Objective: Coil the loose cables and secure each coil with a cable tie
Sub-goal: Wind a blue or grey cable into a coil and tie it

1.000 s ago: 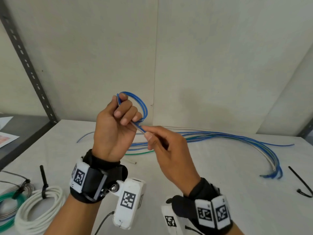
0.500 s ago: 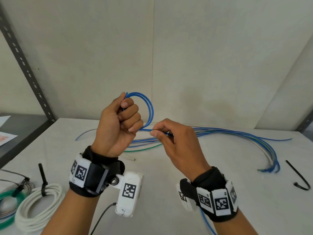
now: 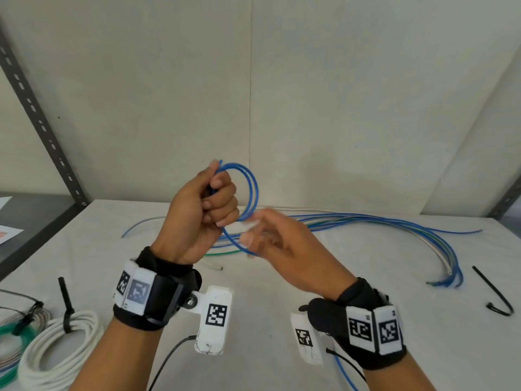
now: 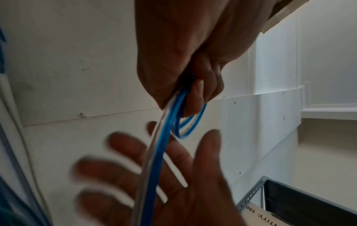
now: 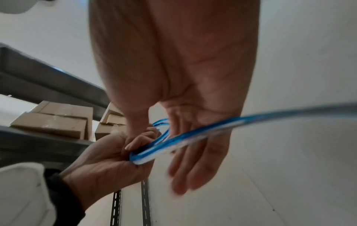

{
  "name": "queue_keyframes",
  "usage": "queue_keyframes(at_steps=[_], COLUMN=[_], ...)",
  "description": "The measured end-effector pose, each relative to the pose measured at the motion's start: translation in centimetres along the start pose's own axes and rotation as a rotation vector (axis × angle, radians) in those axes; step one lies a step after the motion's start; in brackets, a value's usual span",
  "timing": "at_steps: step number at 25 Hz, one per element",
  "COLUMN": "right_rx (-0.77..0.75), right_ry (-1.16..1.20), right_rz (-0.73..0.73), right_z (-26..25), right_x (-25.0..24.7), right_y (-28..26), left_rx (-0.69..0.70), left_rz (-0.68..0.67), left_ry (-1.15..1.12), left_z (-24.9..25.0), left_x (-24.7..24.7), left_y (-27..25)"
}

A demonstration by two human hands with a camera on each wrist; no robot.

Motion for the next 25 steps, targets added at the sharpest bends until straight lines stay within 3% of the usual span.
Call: queue_keyframes(at_steps=[3, 6, 10, 12, 15, 17, 19, 21, 25], right_rx=[-0.024, -0.102, -0.108, -0.085, -0.081, -0.089, -0.102, -0.12, -0.001], right_ry=[0.12, 0.039, -0.009, -0.038, -0.123, -0.184, -0.223, -0.305, -0.184], right_rz=[0.342, 0.398, 0.506, 0.59, 0.654, 0.658, 0.588, 0.444, 0.301], right_z=[-0.1, -0.3, 0.3, 0.7, 1.2, 1.4, 1.6, 1.5, 1.5], right_x=[-1.2, -1.9, -2.8, -3.6, -4.7, -4.9, -4.9, -4.4, -4.3], right_y=[0.6, 0.5, 0.7, 0.8, 0.7, 0.7, 0.7, 0.8, 1.0], left_rx=[-0.08, -0.045, 0.313, 0.422, 0.288, 0.272, 0.357, 0.419, 0.312], left_rz=[-0.099, -0.141, 0.061, 0.146, 0.097, 0.06, 0.051, 0.036, 0.017], left_ry=[0.194, 0.326, 0.675, 0.785, 0.75, 0.947, 1.087, 0.967, 0.786], left_z=[-1.7, -2.7, -3.4, -3.5, -3.3, -3.2, -3.1, -3.0, -2.6], left_x=[1.1, 1.8, 1.6, 1.5, 1.5, 0.8, 0.6, 0.4, 0.2], left_y=[-0.6, -0.7, -0.6, -0.9, -0.8, -0.6, -0.5, -0.3, 0.0])
Point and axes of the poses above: each hand's wrist, its own y-axis towards the middle knuckle, its own x-axis out of the palm, z = x × y, the point moved 2 cm from there along y, towards the middle knuckle, and after that the axes turned 11 degrees about z, right-handed, at the moved point
